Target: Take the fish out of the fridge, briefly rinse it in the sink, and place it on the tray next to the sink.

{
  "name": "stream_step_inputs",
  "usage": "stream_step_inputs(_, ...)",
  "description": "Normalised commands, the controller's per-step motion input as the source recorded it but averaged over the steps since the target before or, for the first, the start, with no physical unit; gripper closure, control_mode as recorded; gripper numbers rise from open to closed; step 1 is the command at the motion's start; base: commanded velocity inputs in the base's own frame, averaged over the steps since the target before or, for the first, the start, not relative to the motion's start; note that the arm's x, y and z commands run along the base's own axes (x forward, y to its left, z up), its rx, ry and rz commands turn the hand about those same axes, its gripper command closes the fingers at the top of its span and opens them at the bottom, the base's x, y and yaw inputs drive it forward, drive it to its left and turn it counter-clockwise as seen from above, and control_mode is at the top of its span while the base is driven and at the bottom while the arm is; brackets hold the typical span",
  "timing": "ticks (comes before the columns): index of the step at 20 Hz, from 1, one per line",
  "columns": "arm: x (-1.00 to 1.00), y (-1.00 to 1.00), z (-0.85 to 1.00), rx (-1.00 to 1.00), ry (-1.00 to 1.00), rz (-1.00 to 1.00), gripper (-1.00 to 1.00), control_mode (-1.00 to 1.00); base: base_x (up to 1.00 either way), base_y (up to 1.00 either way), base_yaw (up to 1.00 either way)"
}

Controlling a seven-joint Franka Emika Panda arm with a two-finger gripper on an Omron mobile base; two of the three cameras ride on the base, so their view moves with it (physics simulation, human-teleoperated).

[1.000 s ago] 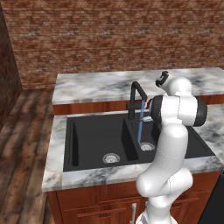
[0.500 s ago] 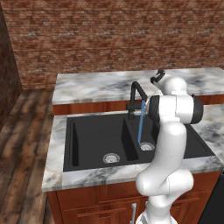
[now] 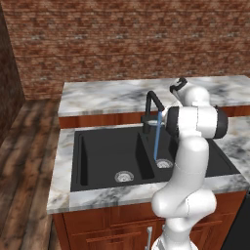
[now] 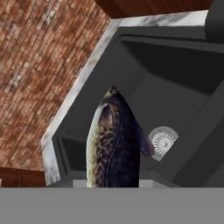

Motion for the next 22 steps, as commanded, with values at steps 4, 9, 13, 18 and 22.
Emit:
stream_step_inputs(4,-0.99,0.00,0.00,0.00,-0.01,0.08,1.00,-1.00,0.00,0.00,0.00)
stream_step_inputs(9,-1.00,0.06,0.00,0.00,-0.04,0.07,1.00,-1.00,0.00,0.00,0.00)
stream_step_inputs(13,-1.00,0.15,0.00,0.00,-0.06,0.02,1.00,-1.00,0.00,0.00,0.00)
stream_step_inputs(18,-1.00,0.00,0.29,0.01,-0.26,-0.22,1.00,-1.00,0.00,0.00,0.00)
stream_step_inputs(22,-1.00,0.00,0.30,-0.04,-0.23,-0.51,1.00,-1.00,0.00,0.00,0.00)
